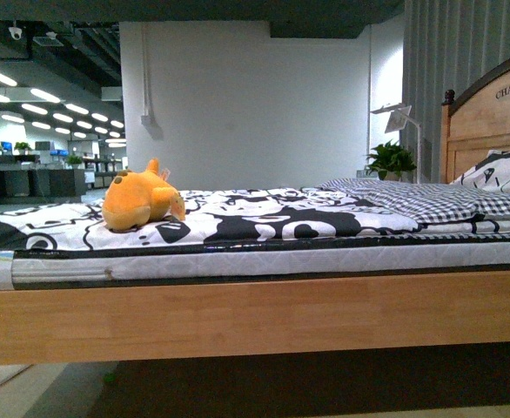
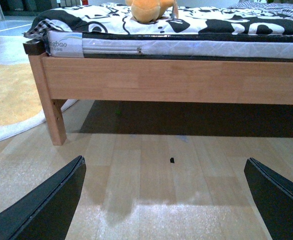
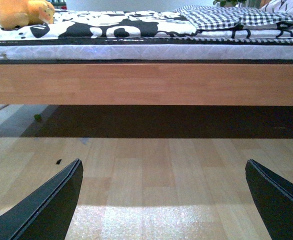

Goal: Put away toys

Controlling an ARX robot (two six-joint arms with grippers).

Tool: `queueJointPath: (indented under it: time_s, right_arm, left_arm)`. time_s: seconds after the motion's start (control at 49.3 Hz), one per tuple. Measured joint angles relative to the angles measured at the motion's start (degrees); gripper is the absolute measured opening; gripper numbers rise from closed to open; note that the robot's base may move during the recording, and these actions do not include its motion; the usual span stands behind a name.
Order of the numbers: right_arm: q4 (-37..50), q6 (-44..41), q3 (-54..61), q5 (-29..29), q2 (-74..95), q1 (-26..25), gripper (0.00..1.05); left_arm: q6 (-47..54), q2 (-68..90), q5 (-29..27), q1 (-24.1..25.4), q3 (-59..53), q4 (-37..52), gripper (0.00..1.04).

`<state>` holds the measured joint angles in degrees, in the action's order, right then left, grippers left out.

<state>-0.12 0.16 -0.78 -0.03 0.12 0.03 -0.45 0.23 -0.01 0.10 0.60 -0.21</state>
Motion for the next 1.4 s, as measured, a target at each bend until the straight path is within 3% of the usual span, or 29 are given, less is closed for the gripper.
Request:
queueJointPath:
  time_s: [1.4]
  right_arm:
    - [0.02, 0.00, 0.00, -0.22, 0.00, 0.00, 0.98]
  left_arm:
    - [0.13, -0.15, -0.04, -0.09, 0.00, -0.02, 0.98]
